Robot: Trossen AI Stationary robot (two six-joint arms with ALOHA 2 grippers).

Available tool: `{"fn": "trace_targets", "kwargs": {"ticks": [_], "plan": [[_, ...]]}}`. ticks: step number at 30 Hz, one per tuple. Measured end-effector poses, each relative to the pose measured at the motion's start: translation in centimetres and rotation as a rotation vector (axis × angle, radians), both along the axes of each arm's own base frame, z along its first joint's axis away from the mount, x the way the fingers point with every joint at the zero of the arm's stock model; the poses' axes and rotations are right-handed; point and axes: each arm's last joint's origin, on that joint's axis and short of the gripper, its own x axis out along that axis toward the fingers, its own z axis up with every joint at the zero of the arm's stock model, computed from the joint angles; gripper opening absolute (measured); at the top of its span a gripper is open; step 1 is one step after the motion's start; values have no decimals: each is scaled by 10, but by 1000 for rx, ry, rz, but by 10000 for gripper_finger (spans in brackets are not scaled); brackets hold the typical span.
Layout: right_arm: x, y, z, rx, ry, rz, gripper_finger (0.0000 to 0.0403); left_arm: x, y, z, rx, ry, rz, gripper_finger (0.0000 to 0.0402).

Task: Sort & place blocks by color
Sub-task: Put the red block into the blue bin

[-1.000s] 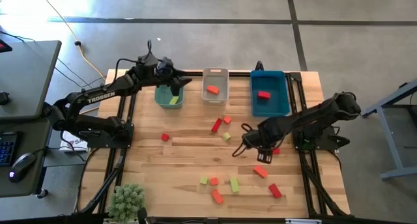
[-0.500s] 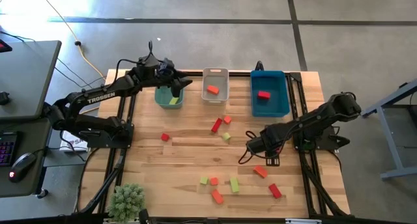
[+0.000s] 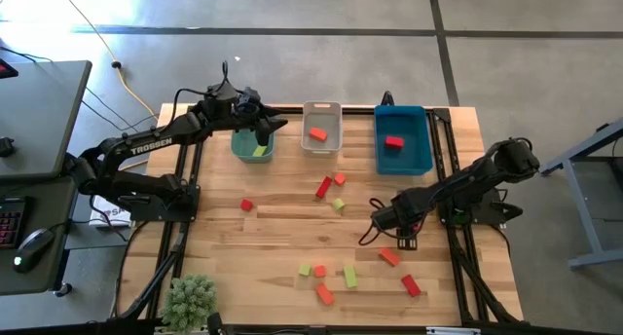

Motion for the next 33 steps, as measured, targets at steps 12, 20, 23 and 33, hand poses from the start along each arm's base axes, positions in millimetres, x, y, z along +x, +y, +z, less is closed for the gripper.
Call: {"fn": "trace_targets", "kwargs": {"ticks": [12, 20, 23, 33], "plan": [[-12, -4, -15, -2, 37, -65, 193, 0, 0, 0, 0, 0, 0, 239], [-12, -3, -15, 3, 36, -130, 106, 0, 0, 0, 0, 0, 0, 239], [-11, -3, -15, 9, 39, -176, 106, 0, 0, 0, 0, 0, 0, 239], [11, 6, 10, 83, -7, -307, 106, 0, 0, 0, 0, 0, 0, 239]]}}
